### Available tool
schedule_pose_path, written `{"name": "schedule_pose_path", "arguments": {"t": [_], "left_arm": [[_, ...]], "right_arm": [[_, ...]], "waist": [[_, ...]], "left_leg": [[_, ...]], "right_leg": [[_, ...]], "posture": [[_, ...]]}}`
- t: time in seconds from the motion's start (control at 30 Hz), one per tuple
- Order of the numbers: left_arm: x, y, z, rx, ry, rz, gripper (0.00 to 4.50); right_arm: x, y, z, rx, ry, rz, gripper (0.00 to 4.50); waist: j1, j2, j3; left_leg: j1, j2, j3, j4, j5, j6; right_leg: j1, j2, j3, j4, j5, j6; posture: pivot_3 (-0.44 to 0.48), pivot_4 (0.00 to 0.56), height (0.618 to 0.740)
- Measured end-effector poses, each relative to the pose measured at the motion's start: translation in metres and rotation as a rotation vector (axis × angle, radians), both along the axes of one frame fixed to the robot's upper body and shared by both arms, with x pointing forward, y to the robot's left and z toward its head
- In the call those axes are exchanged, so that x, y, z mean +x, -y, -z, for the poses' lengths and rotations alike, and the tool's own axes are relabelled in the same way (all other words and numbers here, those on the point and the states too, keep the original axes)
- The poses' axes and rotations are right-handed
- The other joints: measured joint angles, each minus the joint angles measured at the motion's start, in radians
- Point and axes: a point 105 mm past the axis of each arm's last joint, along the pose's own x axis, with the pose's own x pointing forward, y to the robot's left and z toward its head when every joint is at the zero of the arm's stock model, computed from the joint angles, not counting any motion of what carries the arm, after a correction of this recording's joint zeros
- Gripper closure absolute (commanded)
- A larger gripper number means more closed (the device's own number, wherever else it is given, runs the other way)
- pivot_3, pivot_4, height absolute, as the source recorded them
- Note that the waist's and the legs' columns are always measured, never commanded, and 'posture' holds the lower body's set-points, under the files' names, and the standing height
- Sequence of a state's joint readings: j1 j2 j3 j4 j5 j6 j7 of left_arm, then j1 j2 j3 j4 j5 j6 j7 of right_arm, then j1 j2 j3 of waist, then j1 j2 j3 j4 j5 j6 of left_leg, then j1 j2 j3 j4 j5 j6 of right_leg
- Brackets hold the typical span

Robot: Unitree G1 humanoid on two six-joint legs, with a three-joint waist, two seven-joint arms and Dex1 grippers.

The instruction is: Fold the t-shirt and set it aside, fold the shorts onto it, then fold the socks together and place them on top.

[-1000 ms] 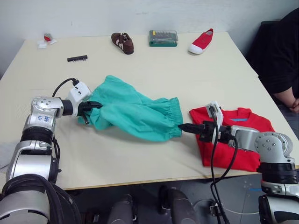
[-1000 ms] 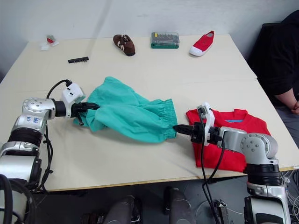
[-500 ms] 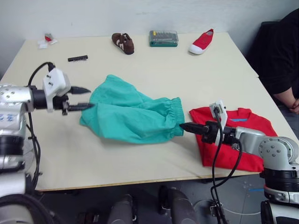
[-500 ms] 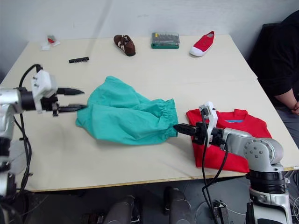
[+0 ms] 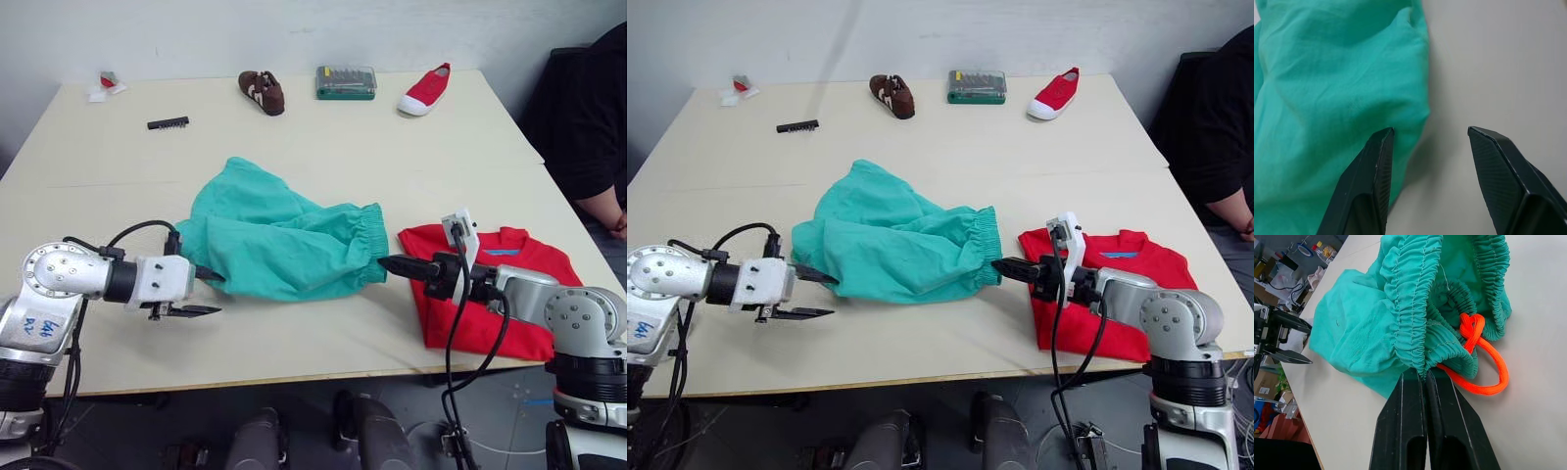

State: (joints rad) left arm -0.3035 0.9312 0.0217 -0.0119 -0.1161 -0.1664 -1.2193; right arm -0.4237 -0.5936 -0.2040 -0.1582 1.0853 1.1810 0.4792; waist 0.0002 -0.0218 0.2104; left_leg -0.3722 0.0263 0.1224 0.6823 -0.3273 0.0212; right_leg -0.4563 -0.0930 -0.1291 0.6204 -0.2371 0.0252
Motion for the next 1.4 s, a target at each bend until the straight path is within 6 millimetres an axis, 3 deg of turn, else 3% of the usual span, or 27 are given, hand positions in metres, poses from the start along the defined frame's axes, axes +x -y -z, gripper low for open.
{"name": "schedule_pose_path", "arguments": {"t": [0.2, 0.3, 0.5, 0.63, 0.77, 0.83, 0.93, 1.0, 1.1, 1.2, 1.3, 1.4], "left_arm": [[0.027, 0.01, 0.001, -0.071, 0.171, -0.061, 1.97], [0.033, 0.009, 0.0, -0.098, 0.176, -0.088, 2.58], [0.039, 0.0, 0.003, -0.148, 0.076, -0.133, 4.47], [0.031, -0.013, -0.006, -0.174, -0.071, -0.151, 4.47], [0.009, -0.024, -0.027, -0.219, -0.326, -0.136, 4.47], [0.0, -0.028, -0.059, -0.291, -0.448, -0.135, 4.47], [0.01, -0.023, -0.095, -0.397, -0.385, -0.118, 4.47], [0.025, -0.024, -0.087, -0.421, -0.354, -0.166, 4.47], [0.049, -0.028, -0.043, -0.33, -0.345, -0.276, 4.47], [0.058, -0.026, -0.021, -0.315, -0.376, -0.31, 4.47], [0.056, -0.024, -0.027, -0.333, -0.402, -0.293, 4.47], [0.041, -0.027, -0.045, -0.378, -0.482, -0.248, 4.47]], "right_arm": [[0.0, -0.002, 0.0, 0.009, -0.004, -0.007, 4.5], [-0.003, -0.004, 0.0, 0.018, -0.018, -0.026, 4.5], [-0.011, -0.008, -0.006, 0.024, -0.012, -0.075, 4.5], [-0.013, -0.003, -0.009, 0.017, -0.018, -0.08, 4.5], [-0.025, -0.002, -0.02, 0.056, -0.021, -0.151, 4.5], [-0.028, -0.001, -0.026, 0.082, -0.014, -0.172, 4.5], [-0.024, 0.0, -0.023, 0.072, -0.015, -0.145, 4.5], [-0.02, 0.0, -0.015, 0.048, -0.035, -0.124, 4.5], [-0.015, 0.003, -0.007, 0.034, -0.056, -0.092, 4.5], [-0.013, 0.002, -0.001, 0.006, -0.063, -0.085, 4.5], [-0.012, 0.002, 0.001, -0.011, -0.063, -0.079, 4.5], [-0.012, 0.003, 0.002, -0.009, -0.058, -0.08, 4.5]], "waist": [[0.0, 0.0, 0.0], [-0.003, 0.0, 0.0], [-0.002, 0.0, 0.0], [-0.003, 0.0, 0.0], [-0.005, -0.001, 0.001], [-0.004, -0.001, 0.001], [0.004, 0.001, -0.001], [0.003, 0.001, -0.001], [0.001, 0.0, 0.0], [-0.003, -0.001, -0.001], [-0.005, -0.002, -0.001], [-0.006, -0.002, 0.0]], "left_leg": [[0.0, 0.0, 0.0, 0.0, 0.0, 0.0], [0.0, 0.0, 0.0, 0.0, 0.0, 0.0], [0.0, 0.0, 0.0, 0.0, 0.0, 0.0], [-0.001, 0.0, 0.0, 0.0, 0.0, 0.0], [-0.003, 0.0, 0.0, 0.0, 0.0, 0.0], [-0.003, 0.0, 0.0, 0.0, 0.0, -0.001], [0.0, -0.002, 0.0, 0.0, 0.001, 0.0], [0.002, -0.002, 0.0, 0.0, 0.0, 0.0], [0.001, -0.002, 0.0, 0.0, 0.0, 0.0], [-0.003, -0.001, 0.0, 0.0, 0.001, 0.0], [-0.005, -0.001, 0.002, 0.0, 0.001, -0.001], [-0.006, -0.001, 0.002, 0.0, 0.001, -0.001]], "right_leg": [[0.0, 0.0, -0.001, 0.0, 0.0, 0.0], [0.0, 0.0, -0.001, 0.0, 0.0, 0.0], [0.0, 0.0, -0.001, 0.0, 0.0, 0.0], [0.0, 0.0, -0.001, 0.0, 0.0, 0.0], [-0.003, 0.001, -0.001, 0.0, 0.0, 0.0], [-0.003, 0.001, -0.001, 0.0, 0.0, 0.0], [0.0, 0.0, 0.0, 0.0, 0.0, 0.001], [0.003, 0.0, 0.0, 0.0, 0.0, 0.001], [0.002, 0.0, -0.001, 0.0, 0.0, 0.001], [-0.002, 0.001, -0.001, 0.003, 0.0, 0.001], [-0.006, 0.001, 0.0, 0.004, 0.0, 0.001], [-0.006, 0.002, 0.0, 0.003, 0.0, 0.001]], "posture": [[0.0, 0.15, 0.74], [0.0, 0.15, 0.74], [0.0, 0.15, 0.74], [0.0, 0.15, 0.74], [0.0, 0.15, 0.74], [0.0, 0.15, 0.74], [0.0, 0.15, 0.74], [0.0, 0.15, 0.74], [0.0, 0.15, 0.74], [0.0, 0.15, 0.74], [0.0, 0.15, 0.74], [0.0, 0.15, 0.74]]}}
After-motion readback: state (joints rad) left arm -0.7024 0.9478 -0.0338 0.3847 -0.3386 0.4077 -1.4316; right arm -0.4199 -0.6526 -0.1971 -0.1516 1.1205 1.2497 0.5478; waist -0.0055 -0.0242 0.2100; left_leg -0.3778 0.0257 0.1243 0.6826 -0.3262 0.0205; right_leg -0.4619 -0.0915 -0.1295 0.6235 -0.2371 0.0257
